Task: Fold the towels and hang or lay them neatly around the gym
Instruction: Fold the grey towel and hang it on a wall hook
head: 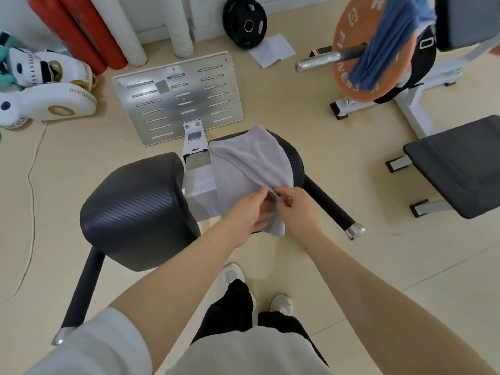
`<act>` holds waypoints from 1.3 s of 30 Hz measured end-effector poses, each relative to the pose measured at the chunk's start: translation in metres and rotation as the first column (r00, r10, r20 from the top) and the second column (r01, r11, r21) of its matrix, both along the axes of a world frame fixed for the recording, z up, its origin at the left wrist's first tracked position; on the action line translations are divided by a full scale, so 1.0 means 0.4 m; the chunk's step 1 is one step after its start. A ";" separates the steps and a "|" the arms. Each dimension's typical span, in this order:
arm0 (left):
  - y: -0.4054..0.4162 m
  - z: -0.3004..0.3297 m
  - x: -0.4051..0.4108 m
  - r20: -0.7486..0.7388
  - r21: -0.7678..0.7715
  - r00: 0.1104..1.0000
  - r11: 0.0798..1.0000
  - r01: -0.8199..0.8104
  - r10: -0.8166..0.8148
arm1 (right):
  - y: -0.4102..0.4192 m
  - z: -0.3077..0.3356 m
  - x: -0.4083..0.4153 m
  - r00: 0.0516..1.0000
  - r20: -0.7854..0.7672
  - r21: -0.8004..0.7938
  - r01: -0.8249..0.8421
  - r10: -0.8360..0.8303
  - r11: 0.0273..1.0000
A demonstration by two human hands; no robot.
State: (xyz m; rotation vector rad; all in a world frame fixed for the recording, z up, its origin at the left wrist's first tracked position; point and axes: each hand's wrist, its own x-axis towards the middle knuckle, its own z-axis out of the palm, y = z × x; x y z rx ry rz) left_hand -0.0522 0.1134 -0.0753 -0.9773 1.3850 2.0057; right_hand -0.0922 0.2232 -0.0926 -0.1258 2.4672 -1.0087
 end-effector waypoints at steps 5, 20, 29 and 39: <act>0.019 -0.005 -0.034 0.031 -0.058 0.996 0.995 -0.083 0.085 | 0.029 0.067 -0.026 0.977 0.040 -0.057 -0.207 0.209 0.977; 0.043 -0.026 -0.033 -0.046 -0.273 0.997 0.960 -0.069 0.059 | 0.125 0.107 -0.049 0.980 -0.164 -0.100 0.101 -0.116 0.990; -0.020 0.038 -0.011 -0.017 0.123 0.963 0.956 -0.266 0.270 | 0.061 0.201 0.001 0.761 -0.053 0.025 -0.646 0.647 0.763; -0.061 -0.029 0.066 -0.150 -0.122 0.948 0.946 -0.299 0.280 | 0.107 0.011 0.011 0.970 0.112 0.151 -0.229 0.214 0.962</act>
